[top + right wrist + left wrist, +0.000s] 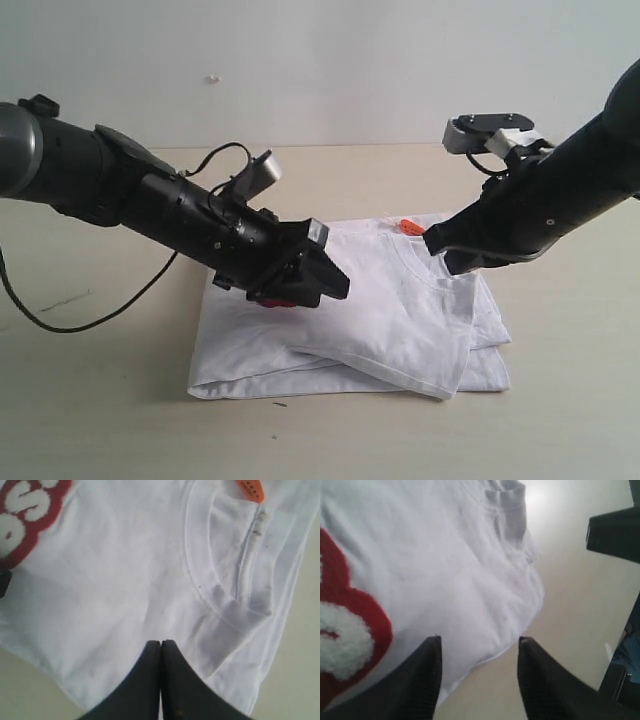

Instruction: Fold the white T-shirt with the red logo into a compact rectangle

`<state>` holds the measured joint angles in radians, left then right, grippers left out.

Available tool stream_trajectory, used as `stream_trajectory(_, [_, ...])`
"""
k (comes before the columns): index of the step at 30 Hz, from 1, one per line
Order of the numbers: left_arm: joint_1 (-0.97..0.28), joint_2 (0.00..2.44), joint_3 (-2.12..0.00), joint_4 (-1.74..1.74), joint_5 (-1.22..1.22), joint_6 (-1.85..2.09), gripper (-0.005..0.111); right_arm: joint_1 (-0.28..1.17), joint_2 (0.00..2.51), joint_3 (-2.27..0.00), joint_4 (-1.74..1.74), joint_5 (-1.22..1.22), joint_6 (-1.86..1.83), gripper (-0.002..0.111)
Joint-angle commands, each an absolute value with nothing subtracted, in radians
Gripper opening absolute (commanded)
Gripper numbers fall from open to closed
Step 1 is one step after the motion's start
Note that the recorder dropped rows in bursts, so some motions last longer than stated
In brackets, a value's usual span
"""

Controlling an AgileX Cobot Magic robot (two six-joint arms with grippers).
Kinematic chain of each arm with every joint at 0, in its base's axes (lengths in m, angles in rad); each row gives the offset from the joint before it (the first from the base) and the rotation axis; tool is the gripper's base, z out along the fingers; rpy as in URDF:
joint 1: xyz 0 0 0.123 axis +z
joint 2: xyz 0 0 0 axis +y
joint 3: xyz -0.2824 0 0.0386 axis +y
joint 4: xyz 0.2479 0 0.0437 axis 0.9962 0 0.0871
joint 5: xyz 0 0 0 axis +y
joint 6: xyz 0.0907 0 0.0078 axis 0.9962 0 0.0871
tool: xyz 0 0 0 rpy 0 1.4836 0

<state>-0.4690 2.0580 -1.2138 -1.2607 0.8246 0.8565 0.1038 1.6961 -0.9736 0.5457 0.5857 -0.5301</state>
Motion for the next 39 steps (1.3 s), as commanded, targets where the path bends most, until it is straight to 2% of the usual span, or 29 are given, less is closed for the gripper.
stream_trajectory(1, [-0.47,2.102,-1.213,-1.266,0.815,0.853,0.047,0.105,1.764,-0.975,0.57,0.471,-0.53,0.0])
stream_trajectory(18, [-0.47,2.175,-1.213,-1.239,0.853,0.856,0.047,0.105,1.951,-0.977,0.577,0.29,-0.53,0.0])
stream_trajectory(31, [-0.467,2.175,-1.213,-0.978,0.852,0.714,0.047,0.105,1.99,-0.977,0.696,0.401,-0.653,0.0])
stream_trajectory(39, [-0.434,2.175,-1.213,-0.954,0.938,0.701,0.047,0.105,1.99,-0.977,0.792,0.48,-0.742,0.0])
